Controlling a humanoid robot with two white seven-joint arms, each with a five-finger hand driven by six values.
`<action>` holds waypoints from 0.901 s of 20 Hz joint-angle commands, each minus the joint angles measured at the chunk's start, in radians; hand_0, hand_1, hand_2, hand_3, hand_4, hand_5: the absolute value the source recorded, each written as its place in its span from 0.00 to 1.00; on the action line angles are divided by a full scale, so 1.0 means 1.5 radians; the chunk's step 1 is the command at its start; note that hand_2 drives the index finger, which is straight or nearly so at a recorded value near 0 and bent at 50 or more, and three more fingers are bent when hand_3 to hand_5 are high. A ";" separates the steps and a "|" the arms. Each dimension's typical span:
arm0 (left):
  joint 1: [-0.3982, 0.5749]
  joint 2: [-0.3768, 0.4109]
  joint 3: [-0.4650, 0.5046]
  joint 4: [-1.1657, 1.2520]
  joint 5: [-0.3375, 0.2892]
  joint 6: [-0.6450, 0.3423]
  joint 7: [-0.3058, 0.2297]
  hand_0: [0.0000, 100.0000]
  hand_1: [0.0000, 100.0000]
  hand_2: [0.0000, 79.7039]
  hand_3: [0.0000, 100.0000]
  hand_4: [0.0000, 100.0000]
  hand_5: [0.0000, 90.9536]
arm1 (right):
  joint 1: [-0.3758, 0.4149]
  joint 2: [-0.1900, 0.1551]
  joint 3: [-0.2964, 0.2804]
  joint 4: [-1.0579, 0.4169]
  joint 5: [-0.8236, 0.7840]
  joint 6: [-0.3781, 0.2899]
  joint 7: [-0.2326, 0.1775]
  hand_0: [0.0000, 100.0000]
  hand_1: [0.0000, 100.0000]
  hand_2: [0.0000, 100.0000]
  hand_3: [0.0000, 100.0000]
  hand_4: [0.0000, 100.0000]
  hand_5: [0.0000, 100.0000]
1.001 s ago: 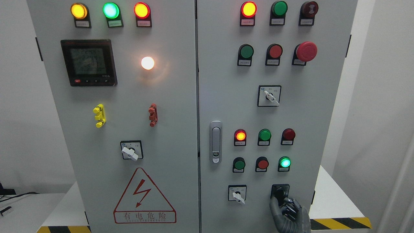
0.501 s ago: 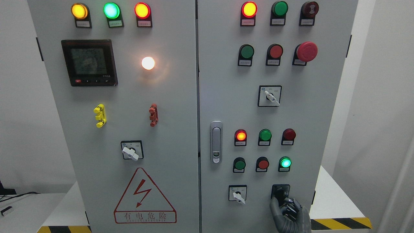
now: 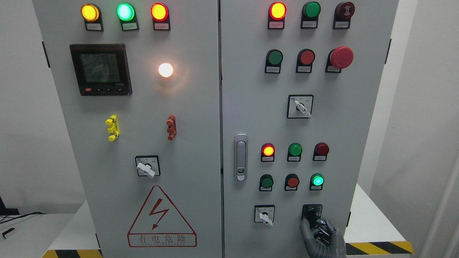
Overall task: Trip black knob to open circuit
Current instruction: 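Hold the right hand on the turned black knob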
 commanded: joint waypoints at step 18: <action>0.000 -0.001 0.000 0.000 -0.020 0.000 -0.001 0.12 0.39 0.00 0.00 0.00 0.00 | 0.001 0.000 -0.011 0.001 0.001 -0.029 -0.004 0.43 0.77 0.60 0.91 0.86 0.95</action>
